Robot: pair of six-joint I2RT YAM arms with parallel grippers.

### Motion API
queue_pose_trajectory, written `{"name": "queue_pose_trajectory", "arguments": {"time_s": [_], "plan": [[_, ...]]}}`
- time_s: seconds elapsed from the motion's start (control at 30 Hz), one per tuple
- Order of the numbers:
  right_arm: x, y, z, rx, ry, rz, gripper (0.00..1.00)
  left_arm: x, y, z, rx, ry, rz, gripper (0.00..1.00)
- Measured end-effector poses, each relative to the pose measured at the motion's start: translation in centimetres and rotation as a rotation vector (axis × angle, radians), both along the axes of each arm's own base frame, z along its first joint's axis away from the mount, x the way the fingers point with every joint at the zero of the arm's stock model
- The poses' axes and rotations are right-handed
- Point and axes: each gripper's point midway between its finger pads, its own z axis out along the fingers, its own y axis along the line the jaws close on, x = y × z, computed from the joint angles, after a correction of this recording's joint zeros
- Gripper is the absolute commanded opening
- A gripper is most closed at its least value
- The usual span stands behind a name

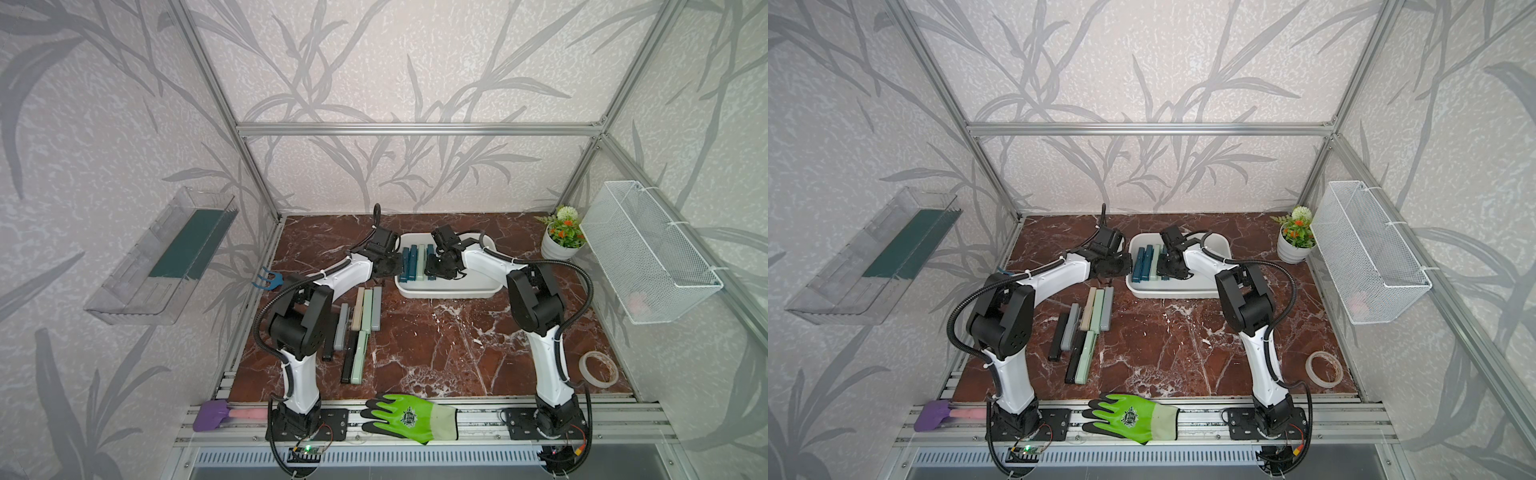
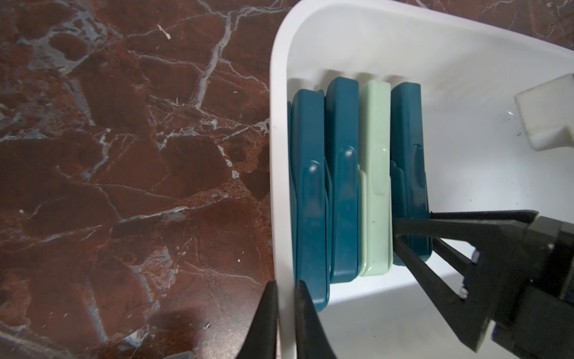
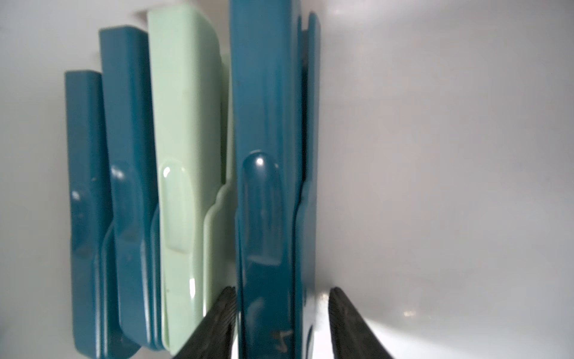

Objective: Put the pruning pliers into the storage box
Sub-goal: Place the pruning pliers in the storage box.

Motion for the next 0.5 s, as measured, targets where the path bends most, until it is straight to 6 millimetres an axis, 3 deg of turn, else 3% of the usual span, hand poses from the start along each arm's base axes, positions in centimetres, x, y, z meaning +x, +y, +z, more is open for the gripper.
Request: {"name": "queue_pose_trajectory", "arguments": {"time_s": [0.17,0.5], "plan": [[0.5,-0.4,1.8,0.018,-0.030,-0.008,0.53,-0.1,0.0,0.0,0.002,0.004,0.000,0.13],[1.4,-2.2,8.1,0.068,-0.143,-0.011,0.49,-0.4,0.0,0.0,0.013,0.011,-0.005,0.13]]}}
